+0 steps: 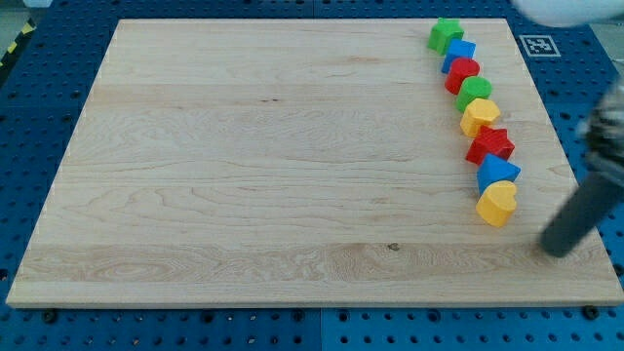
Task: Separate the blue triangle and yellow heart
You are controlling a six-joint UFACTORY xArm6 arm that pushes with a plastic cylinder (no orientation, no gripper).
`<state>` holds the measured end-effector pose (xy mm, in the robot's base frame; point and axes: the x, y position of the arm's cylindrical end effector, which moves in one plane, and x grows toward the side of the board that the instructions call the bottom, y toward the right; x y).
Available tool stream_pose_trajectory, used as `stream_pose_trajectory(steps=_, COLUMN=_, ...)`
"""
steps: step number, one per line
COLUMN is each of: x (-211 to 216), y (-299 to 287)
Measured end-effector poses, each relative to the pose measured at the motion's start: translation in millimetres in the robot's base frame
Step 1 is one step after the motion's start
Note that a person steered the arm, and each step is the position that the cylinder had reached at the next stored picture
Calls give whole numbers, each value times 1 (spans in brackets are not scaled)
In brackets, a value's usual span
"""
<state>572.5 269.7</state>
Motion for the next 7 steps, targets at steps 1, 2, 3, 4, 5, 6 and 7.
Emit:
stream_pose_trajectory(steps=1, x=-29, y=20)
stream_pose_trajectory(steps=2, x=-58, y=4)
stream_pose_trajectory(steps=3, x=-62, y=-1)
stream_pose_trajectory(steps=4, x=-71, y=-31)
stream_pose_trajectory(steps=5, x=-71, y=-72)
stream_pose_trajectory(steps=6, x=-72, y=-117)
stream_pose_trajectory(steps=7, x=-82, y=-129)
